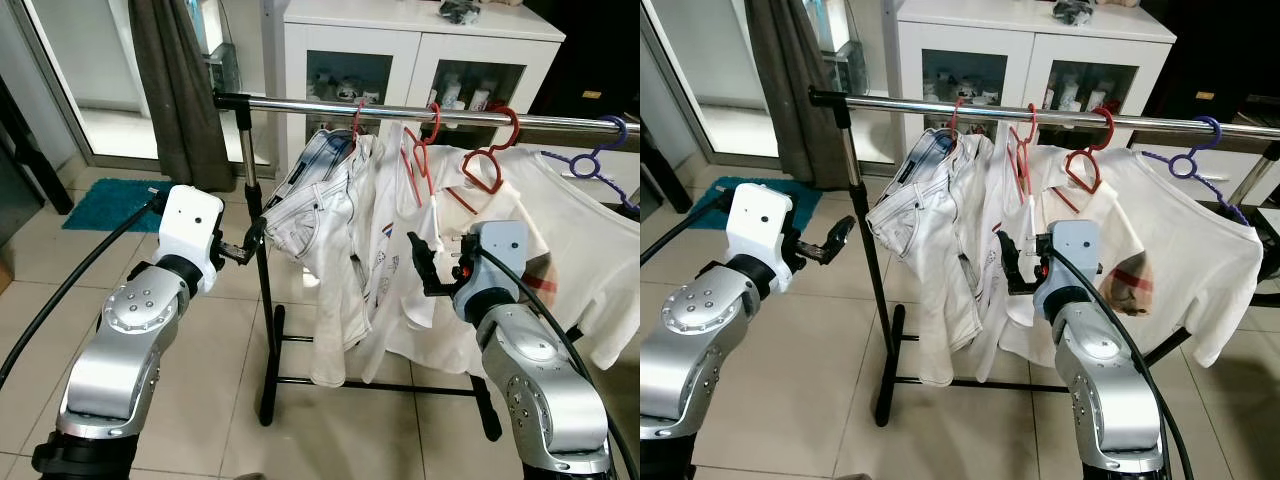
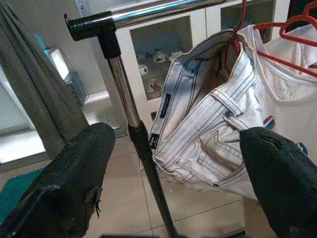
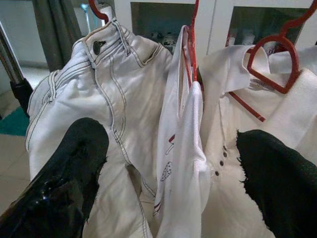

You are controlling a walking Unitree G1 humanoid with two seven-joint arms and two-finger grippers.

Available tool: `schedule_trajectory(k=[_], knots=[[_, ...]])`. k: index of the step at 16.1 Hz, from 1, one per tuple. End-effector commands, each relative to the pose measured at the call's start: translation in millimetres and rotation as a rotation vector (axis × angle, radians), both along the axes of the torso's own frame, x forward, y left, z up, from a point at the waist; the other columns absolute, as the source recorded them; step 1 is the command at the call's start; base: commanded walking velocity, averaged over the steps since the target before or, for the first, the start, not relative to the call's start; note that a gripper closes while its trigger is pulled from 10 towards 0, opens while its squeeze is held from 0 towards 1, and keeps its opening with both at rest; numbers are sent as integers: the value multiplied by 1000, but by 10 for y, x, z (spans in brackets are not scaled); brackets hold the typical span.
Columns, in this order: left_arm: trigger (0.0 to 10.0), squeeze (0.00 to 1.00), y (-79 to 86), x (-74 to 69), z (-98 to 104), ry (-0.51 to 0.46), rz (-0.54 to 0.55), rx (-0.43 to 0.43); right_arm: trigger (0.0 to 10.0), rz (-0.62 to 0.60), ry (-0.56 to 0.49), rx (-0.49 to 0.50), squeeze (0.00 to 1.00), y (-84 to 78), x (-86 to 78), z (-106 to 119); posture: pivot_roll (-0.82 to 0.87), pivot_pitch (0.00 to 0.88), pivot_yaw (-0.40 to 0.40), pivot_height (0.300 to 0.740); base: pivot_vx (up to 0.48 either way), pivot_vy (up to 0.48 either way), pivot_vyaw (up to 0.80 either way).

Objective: Hang hanger

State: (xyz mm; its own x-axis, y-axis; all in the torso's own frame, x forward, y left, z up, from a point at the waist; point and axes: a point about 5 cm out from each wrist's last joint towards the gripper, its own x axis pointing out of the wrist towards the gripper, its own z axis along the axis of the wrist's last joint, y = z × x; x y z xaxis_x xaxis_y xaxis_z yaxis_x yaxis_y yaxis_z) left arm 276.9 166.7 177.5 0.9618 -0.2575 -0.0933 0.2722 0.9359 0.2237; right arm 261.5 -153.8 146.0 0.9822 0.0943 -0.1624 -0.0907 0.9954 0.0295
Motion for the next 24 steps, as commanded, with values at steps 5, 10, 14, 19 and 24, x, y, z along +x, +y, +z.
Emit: schedule_trajectory(k=[5,10,14,19,24], knots=[[10000,1000,11,2,-50,24,30,-48,10000,-18,-29,-4,1000,-49,9,54,-27,0,8,740,0,-316,0],[10000,1000,20,-20,-66,-12,34,0,10000,13,-49,-30,1000,-2,36,77,-17,0,-3,740,0,0,0],[10000,1000,-9,-38,-61,-10,-4,-14,10000,74,-75,-43,1000,78,48,125,-16,0,-7,740,137,0,600],[10000,1000,21,-53,-54,-10,-7,0,10000,75,-79,-44,1000,104,66,123,-7,0,-10,740,277,0,800],[10000,1000,15,-62,-62,-1,-24,9,10000,85,-75,-42,1000,148,90,131,-1,0,-14,740,276,0,0]])
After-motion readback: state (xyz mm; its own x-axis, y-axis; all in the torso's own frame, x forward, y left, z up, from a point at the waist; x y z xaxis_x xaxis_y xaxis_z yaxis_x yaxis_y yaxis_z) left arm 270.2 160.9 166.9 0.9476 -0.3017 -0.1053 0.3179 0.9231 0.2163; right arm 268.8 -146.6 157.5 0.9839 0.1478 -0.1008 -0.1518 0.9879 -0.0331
